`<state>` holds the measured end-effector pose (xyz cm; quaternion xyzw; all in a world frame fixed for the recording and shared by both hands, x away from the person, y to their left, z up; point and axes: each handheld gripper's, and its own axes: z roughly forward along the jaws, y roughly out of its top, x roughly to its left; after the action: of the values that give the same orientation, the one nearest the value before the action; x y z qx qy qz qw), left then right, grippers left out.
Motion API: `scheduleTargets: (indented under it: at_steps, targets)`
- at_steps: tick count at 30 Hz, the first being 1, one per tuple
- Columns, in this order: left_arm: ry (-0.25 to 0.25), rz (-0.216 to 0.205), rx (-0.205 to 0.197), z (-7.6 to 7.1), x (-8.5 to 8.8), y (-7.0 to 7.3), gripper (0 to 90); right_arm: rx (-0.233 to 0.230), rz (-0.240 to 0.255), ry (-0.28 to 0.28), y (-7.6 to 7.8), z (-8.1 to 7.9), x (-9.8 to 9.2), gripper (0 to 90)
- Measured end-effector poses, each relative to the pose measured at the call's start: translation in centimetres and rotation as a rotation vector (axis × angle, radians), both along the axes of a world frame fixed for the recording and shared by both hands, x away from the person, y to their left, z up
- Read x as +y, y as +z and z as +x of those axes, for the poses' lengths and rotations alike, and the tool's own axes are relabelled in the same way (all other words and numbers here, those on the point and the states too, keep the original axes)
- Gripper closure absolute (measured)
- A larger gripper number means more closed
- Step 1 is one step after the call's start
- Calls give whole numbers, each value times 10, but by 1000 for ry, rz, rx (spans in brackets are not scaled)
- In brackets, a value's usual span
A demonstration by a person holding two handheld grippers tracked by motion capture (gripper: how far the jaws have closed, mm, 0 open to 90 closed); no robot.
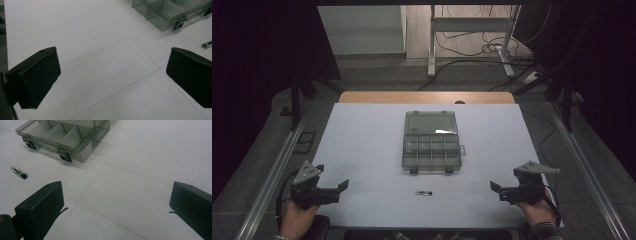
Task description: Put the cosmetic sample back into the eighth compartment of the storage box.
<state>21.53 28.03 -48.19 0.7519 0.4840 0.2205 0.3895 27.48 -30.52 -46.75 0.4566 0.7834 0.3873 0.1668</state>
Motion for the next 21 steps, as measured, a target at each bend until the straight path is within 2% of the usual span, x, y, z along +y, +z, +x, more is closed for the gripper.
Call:
scheduleTargets:
  at_steps: [6,11,21]
  targets:
    - [-5,6,-4,0,-1,0,0,-2,-14,7,0,0,1,0]
    - [-11,-22,0,1,2,0,0,13,-21,14,-1,1,3,0]
    - [-19,-21,8,1,1,0,0,21,-32,31,-1,2,4,0]
